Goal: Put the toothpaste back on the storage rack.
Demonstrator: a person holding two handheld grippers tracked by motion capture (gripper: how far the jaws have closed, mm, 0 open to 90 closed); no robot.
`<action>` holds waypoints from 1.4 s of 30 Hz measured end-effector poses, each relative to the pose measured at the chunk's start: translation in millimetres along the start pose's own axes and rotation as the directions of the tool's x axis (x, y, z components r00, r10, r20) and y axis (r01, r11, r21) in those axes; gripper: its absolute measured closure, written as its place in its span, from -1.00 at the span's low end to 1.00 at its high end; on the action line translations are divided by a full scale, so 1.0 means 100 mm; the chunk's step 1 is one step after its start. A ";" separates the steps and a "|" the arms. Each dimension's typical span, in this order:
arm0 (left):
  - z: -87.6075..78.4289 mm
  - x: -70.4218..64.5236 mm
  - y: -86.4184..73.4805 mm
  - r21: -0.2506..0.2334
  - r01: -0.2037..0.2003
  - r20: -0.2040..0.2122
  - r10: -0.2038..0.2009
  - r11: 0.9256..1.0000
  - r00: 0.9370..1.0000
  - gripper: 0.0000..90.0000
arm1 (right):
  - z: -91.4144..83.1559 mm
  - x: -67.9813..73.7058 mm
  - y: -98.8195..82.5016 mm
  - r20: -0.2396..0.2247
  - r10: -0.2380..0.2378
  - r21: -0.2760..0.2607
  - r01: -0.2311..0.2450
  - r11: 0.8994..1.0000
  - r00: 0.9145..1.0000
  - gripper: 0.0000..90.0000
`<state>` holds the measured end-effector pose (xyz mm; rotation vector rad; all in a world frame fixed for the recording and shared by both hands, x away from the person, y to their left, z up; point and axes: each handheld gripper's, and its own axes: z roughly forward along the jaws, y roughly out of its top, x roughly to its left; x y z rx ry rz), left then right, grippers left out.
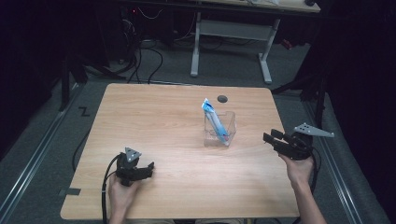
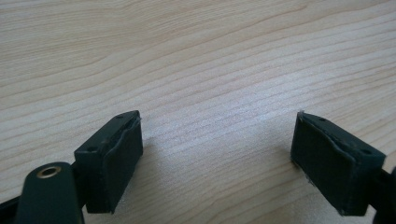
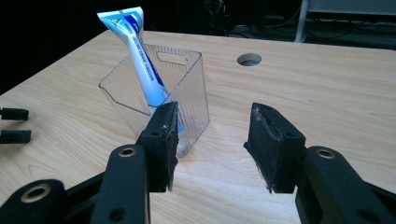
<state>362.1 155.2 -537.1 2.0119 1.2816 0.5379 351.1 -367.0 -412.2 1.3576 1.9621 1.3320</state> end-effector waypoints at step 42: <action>0.00 0.00 0.00 0.000 0.000 0.000 0.000 1.000 1.000 -0.63 | 0.25 -0.01 -0.42 0.025 0.034 0.075 -0.036 0.997 0.999 0.13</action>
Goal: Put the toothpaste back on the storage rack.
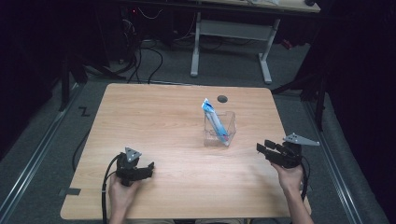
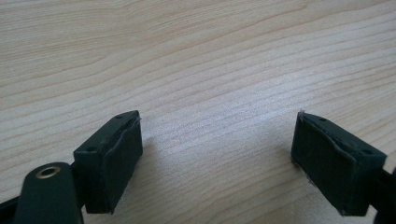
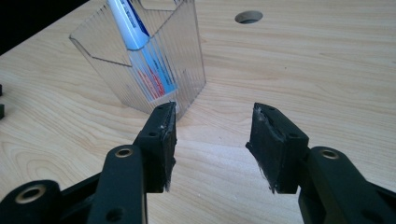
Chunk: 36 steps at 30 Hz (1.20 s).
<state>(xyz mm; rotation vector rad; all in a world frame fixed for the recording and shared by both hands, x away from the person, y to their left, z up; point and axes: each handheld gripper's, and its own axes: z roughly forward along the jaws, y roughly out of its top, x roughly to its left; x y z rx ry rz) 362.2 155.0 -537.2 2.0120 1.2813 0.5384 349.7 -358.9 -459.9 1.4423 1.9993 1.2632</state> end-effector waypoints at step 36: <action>0.00 0.00 0.00 0.001 -0.001 0.000 0.001 1.000 1.000 -0.63 | 0.42 0.06 -0.27 0.100 -0.091 0.143 0.076 0.987 0.991 0.08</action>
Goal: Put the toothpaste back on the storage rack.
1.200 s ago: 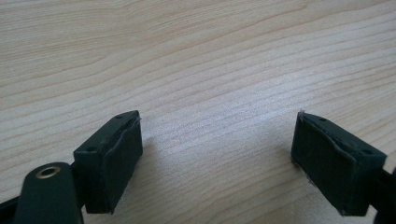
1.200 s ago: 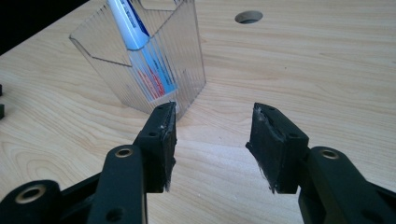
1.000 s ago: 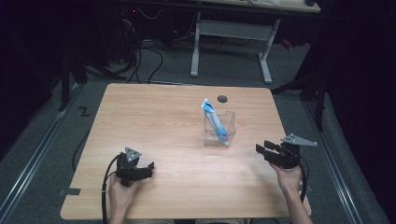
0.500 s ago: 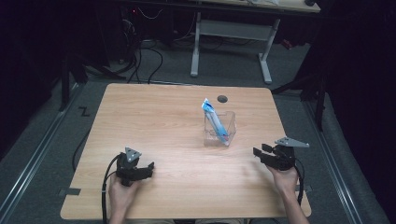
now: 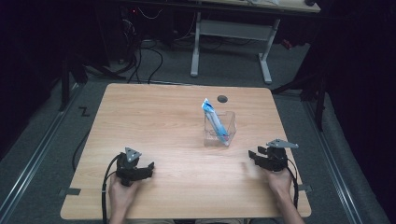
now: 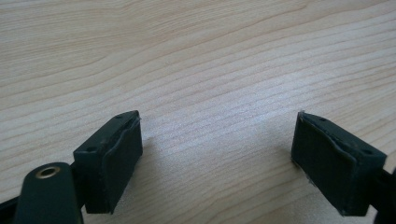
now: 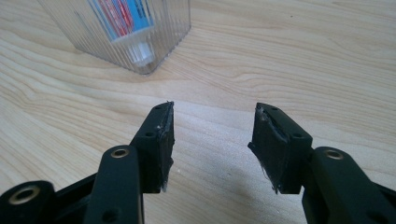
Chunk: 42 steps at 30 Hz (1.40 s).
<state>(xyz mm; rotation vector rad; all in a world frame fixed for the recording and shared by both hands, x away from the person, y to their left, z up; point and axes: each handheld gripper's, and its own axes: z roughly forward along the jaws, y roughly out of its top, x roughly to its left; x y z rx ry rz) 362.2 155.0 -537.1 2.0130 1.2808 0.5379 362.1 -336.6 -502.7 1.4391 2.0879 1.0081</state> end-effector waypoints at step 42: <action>0.00 0.00 0.00 -0.001 0.000 0.001 0.000 1.000 1.000 -0.63 | 0.31 0.13 -0.11 0.065 -0.056 0.040 0.054 0.998 0.996 -0.12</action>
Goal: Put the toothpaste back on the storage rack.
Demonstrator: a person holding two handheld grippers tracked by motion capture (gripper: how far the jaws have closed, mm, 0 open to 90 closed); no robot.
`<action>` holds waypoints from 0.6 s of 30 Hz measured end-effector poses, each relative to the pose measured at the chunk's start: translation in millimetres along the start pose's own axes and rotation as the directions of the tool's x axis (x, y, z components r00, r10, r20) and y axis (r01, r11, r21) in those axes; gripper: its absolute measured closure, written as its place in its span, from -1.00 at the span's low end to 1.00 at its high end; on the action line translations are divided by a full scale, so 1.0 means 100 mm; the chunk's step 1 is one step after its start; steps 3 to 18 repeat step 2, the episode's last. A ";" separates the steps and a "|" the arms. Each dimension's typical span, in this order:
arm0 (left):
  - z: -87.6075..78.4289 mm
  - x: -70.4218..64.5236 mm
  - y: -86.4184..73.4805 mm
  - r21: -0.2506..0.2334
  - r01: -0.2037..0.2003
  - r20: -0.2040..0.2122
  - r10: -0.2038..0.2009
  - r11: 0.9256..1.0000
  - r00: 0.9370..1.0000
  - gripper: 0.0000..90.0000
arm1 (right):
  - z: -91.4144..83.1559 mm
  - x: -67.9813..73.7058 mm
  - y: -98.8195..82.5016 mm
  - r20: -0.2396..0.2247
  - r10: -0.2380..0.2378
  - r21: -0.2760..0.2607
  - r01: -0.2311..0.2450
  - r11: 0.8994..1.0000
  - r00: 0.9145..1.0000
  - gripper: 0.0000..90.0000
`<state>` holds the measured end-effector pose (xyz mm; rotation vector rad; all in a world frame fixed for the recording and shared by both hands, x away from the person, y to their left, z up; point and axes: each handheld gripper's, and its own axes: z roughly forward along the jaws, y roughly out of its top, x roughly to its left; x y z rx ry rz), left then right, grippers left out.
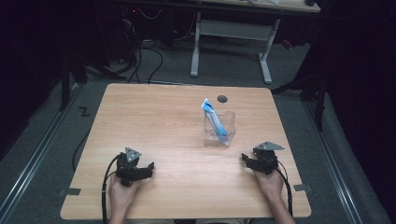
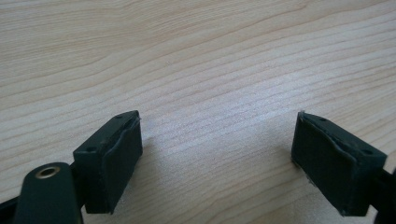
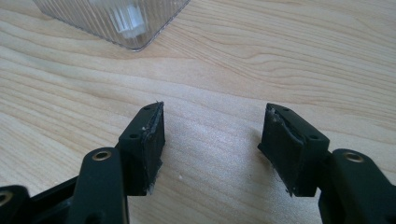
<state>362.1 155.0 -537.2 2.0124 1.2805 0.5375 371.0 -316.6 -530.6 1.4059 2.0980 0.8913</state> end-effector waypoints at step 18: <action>0.00 0.00 0.00 0.000 0.000 0.000 0.000 1.000 1.000 -0.63 | 0.00 0.00 0.00 0.000 0.000 0.000 0.000 1.000 1.000 -0.12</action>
